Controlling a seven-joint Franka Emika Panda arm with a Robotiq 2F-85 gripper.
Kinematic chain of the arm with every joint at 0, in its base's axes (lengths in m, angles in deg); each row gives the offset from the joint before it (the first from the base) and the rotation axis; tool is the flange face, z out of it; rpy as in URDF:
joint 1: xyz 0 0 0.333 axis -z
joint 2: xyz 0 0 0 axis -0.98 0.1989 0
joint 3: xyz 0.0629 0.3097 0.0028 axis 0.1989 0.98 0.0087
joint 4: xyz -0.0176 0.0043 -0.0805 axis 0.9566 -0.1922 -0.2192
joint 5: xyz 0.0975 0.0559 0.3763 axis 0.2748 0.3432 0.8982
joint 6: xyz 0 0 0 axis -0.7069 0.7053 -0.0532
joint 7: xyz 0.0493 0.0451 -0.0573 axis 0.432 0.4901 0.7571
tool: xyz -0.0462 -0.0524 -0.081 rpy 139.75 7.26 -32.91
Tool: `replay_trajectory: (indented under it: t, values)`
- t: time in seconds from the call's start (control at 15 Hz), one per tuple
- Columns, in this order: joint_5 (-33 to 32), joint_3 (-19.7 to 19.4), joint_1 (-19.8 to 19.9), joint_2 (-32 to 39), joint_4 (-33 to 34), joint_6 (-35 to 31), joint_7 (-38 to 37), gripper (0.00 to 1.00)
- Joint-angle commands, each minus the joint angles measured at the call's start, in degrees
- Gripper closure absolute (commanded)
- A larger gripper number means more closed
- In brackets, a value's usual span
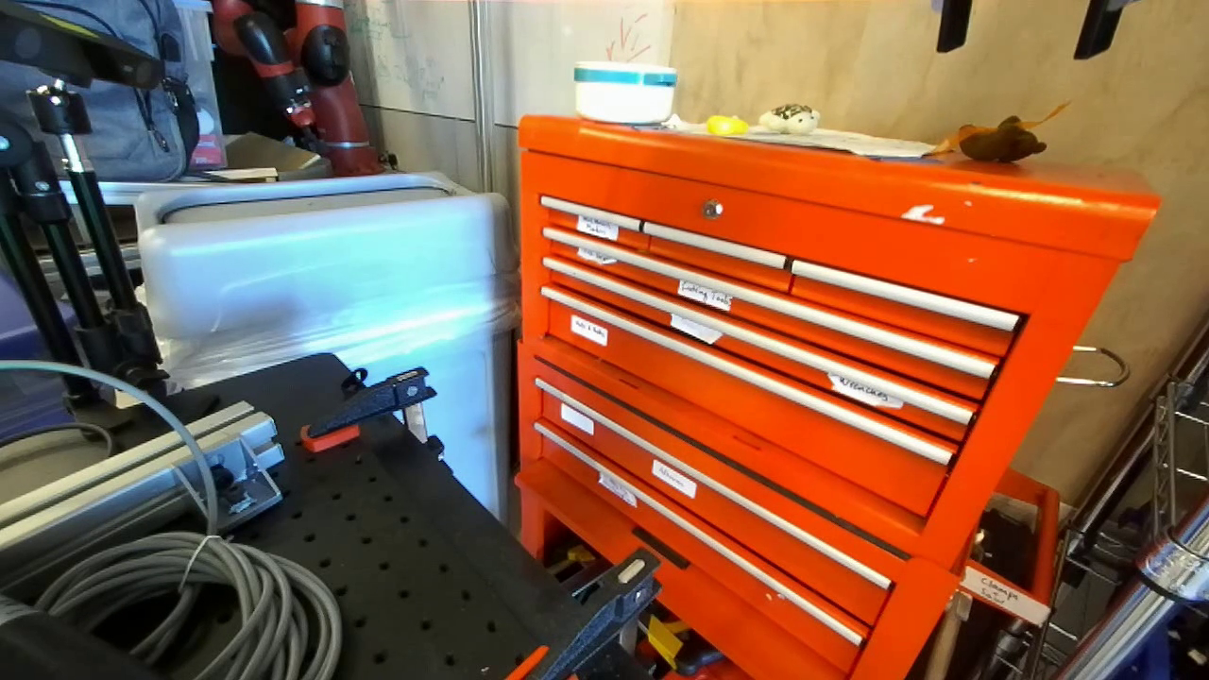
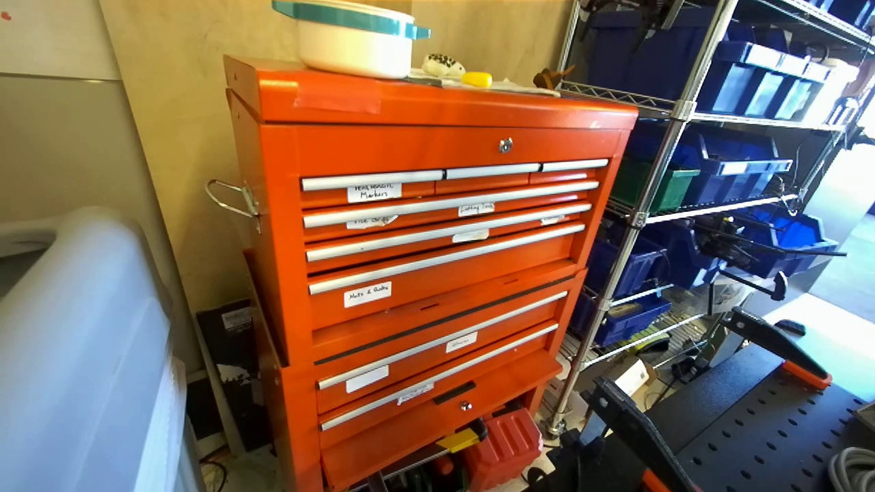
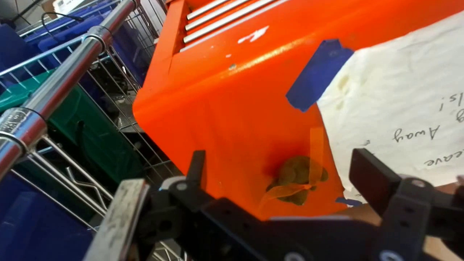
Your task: Put the plush toy inside the white pot
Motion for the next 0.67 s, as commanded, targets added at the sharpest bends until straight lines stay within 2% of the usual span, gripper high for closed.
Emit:
replay_trajectory:
  t: [0.0, 0.6]
  values:
    - [-2.7, 0.0, -0.1, 6.7, 8.1, -0.5, -6.5, 0.0]
    - [-6.0, -2.1, -3.1, 18.0, 20.3, -1.6, -21.0, 0.0]
